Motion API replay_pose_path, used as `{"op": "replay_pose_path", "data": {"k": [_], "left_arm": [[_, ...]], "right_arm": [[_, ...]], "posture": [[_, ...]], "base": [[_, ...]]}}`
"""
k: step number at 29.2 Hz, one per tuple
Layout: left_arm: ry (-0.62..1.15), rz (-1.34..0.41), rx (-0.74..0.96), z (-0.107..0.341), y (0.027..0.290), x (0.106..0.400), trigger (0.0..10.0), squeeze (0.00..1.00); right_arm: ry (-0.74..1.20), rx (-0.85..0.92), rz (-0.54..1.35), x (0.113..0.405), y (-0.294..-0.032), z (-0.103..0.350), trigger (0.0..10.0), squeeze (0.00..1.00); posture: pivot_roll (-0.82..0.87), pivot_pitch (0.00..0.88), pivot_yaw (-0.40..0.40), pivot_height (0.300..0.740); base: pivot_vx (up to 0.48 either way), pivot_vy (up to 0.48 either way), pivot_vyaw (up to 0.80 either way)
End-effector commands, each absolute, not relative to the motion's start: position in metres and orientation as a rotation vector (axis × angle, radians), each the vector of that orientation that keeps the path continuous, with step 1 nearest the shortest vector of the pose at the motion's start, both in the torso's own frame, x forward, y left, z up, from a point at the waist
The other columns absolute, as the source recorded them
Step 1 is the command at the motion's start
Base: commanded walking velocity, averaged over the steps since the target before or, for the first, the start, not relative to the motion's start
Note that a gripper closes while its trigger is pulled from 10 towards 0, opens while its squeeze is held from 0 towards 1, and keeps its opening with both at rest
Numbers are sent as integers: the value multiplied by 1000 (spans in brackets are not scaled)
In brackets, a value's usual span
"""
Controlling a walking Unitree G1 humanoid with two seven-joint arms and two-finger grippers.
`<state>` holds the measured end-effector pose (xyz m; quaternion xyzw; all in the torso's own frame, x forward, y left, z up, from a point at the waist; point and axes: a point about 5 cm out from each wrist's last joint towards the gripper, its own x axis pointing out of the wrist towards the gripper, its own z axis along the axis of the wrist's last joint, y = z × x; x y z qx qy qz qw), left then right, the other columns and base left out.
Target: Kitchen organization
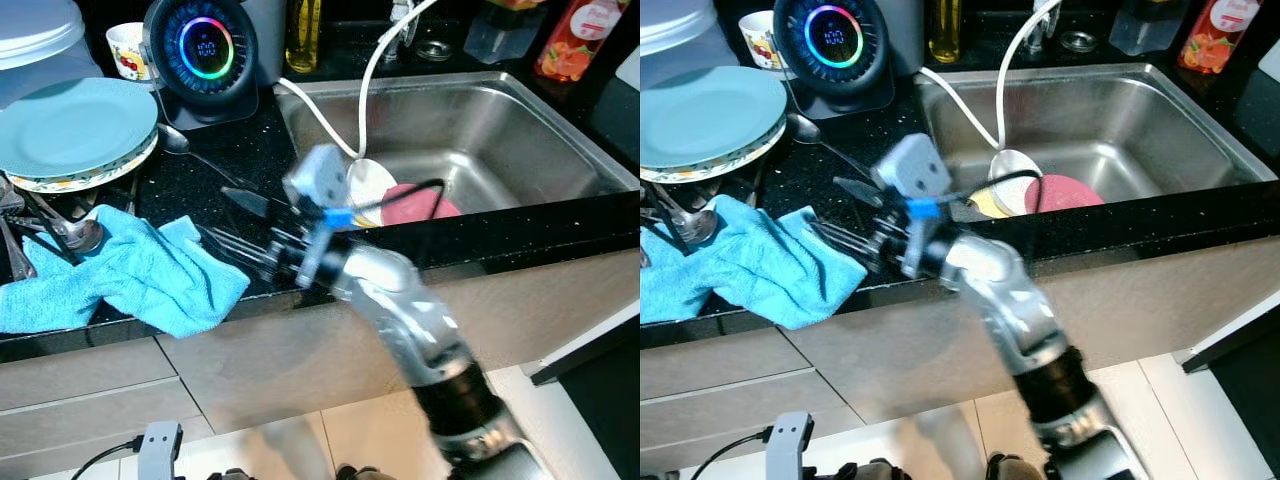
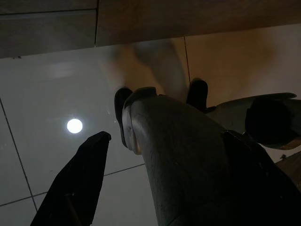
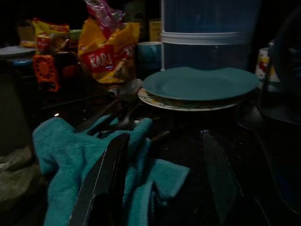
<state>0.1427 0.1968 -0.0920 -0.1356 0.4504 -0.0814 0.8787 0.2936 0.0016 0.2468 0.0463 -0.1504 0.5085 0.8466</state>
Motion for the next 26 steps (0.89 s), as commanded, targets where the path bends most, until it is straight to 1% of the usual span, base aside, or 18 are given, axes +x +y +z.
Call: {"op": "replay_pose_path", "data": {"k": [1, 2, 4, 10, 15, 16, 17, 18, 19, 20, 21, 23, 26], "left_arm": [[1010, -198, -322, -101, 180, 125, 10000, 0], [1010, -198, -322, -101, 180, 125, 10000, 0], [1012, -198, -322, -101, 180, 125, 10000, 0], [1013, -197, -324, -101, 180, 124, 10000, 0], [1016, -197, -324, -102, 179, 123, 10000, 0], [1019, -197, -324, -102, 179, 122, 10000, 0], [1019, -198, -323, -102, 179, 122, 10000, 0], [1019, -198, -323, -102, 179, 122, 10000, 0], [1020, -198, -323, -102, 180, 122, 10000, 0], [1020, -198, -321, -102, 180, 122, 10000, 0], [1020, -198, -321, -102, 180, 122, 10000, 0], [1020, -197, -321, -102, 180, 122, 10000, 0], [1020, -198, -322, -102, 180, 122, 10000, 0]], "right_arm": [[-290, 112, 1005, 302, -4, 245, 10000, 0], [-282, 111, 997, 304, -4, 244, 10000, 0], [-267, 86, 953, 308, -7, 242, 10000, 0], [-251, 45, 903, 313, -8, 242, 10000, 0], [-255, 41, 875, 316, -10, 246, 10000, 0], [-238, -17, 832, 320, -15, 248, 10000, 0], [-226, -52, 813, 322, -17, 249, 10000, 0], [-226, -52, 813, 322, -17, 249, 10000, 0], [-214, -109, 787, 324, -19, 248, 10000, 0], [-190, -272, 739, 329, -22, 245, 10000, 0], [-179, -344, 721, 330, -23, 243, 10000, 0], [-130, -314, 717, 329, -25, 244, 10000, 0], [-111, -318, 730, 326, -27, 247, 10000, 0]], "posture": [[120, 138, -49, 740], [120, 138, -49, 740], [117, 139, -50, 740], [112, 138, -53, 740], [111, 137, -51, 740], [111, 137, -47, 740], [110, 137, -48, 740], [110, 137, -48, 740], [110, 138, -47, 740], [109, 138, -46, 740], [109, 138, -46, 740], [108, 140, -46, 740], [100, 140, -46, 740]], "base": [[0, 0, 0], [0, 0, 0], [0, 0, 763], [0, 0, 736], [0, 0, 0], [0, 0, 0], [0, 0, 0], [0, 0, 0], [0, 0, 0], [0, 0, 0], [0, 0, 0], [0, 0, 0], [0, 0, 0]]}}
